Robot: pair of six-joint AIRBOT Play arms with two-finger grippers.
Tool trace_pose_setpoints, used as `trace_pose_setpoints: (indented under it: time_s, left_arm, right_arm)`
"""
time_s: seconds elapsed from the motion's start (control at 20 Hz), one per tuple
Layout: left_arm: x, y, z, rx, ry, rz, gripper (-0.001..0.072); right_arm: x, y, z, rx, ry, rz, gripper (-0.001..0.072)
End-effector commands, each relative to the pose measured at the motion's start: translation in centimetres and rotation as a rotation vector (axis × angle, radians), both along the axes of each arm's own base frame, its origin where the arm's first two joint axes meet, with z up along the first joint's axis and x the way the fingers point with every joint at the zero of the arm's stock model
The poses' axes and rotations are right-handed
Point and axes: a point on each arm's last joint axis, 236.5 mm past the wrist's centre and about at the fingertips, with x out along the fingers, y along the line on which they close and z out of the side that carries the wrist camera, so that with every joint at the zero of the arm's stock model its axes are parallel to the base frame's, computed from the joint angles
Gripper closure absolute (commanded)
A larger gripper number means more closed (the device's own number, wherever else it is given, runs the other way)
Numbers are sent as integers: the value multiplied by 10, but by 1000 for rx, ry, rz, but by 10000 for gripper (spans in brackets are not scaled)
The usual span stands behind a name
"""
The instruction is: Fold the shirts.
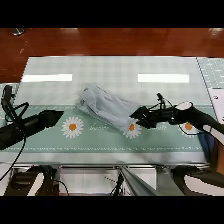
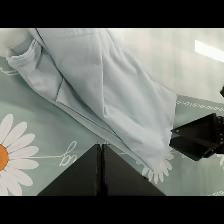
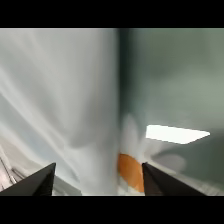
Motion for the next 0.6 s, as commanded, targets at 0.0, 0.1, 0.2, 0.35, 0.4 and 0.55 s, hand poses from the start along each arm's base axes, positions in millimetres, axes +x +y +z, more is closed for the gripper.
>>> trace_pose_setpoints:
  time_s: [0.0,0.1,0.2,0.35,0.4,0.55]
  left_arm:
    - [1,0,0,0,-1,2,684]
    - [1,0,0,0,-1,2,684]
    - [1,0,0,0,-1,2,684]
    - [1,0,0,1,-1,2,684]
    - [1,0,0,1,-2,1,684]
    - [1,0,0,3,-3,0,683]
  right_arm:
    - [9,30,-6,-12,-20,118,95]
    - [13,43,-7,-27,-29,165,318]
    - [17,50,-7,-51,-68,226,689]
    - [41,55,33,-75,-203,328,690]
    - [54,53,55,-106,-266,353,690]
    - [95,38,143,-244,-476,408,691]
